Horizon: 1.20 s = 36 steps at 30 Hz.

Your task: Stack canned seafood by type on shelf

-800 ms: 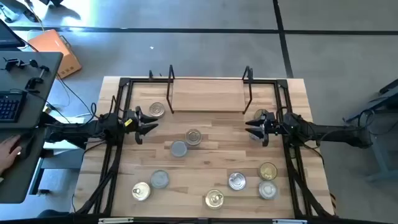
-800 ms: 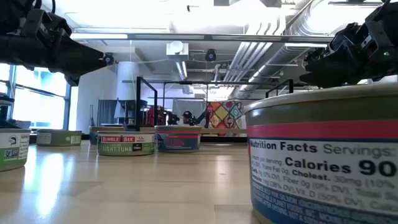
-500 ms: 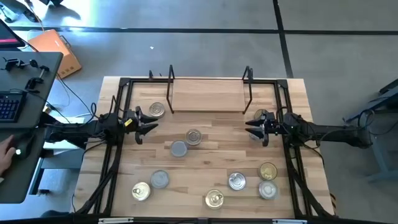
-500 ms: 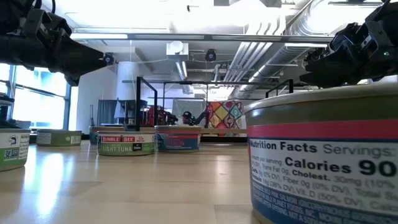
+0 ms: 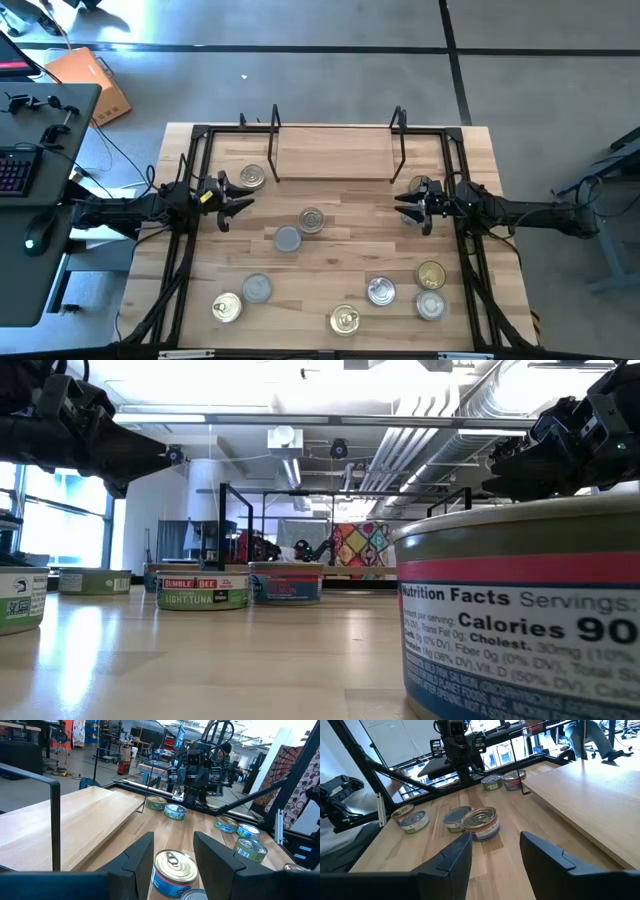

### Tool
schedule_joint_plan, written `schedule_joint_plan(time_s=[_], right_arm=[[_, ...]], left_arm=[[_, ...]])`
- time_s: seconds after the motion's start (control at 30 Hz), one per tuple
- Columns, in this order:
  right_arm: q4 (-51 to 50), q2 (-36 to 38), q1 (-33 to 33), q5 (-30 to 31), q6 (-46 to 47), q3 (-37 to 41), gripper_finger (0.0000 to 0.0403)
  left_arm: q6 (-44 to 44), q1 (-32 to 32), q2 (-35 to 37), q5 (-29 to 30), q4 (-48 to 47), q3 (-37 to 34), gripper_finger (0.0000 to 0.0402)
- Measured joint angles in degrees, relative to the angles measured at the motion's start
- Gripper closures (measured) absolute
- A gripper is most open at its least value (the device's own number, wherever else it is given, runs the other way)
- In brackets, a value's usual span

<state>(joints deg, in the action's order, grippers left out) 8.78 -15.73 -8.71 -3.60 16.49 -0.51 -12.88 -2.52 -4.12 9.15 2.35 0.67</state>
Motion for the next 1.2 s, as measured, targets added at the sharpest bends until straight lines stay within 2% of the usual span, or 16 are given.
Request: schedule_joint_plan(time_s=[0.9,0.97,1.1,1.2], right_arm=[[0.2,0.0,0.0,0.3,-1.8,0.0,0.0242],[2.5,0.0,0.0,1.7,1.2,0.0,0.0242],[9.5,0.0,0.0,5.7,14.5,0.0,0.0242],[13.5,0.0,0.0,6.2,18.2,0.0,0.0242]], left_arm=[[0.0,0.0,0.0,0.0,0.0,0.0,0.0271],[0.0,0.0,0.0,0.0,0.0,0.0,0.0271],[0.0,0.0,0.0,0.0,0.0,0.0,0.0271],[0.0,0.0,0.0,0.0,0.0,0.0,0.0271]])
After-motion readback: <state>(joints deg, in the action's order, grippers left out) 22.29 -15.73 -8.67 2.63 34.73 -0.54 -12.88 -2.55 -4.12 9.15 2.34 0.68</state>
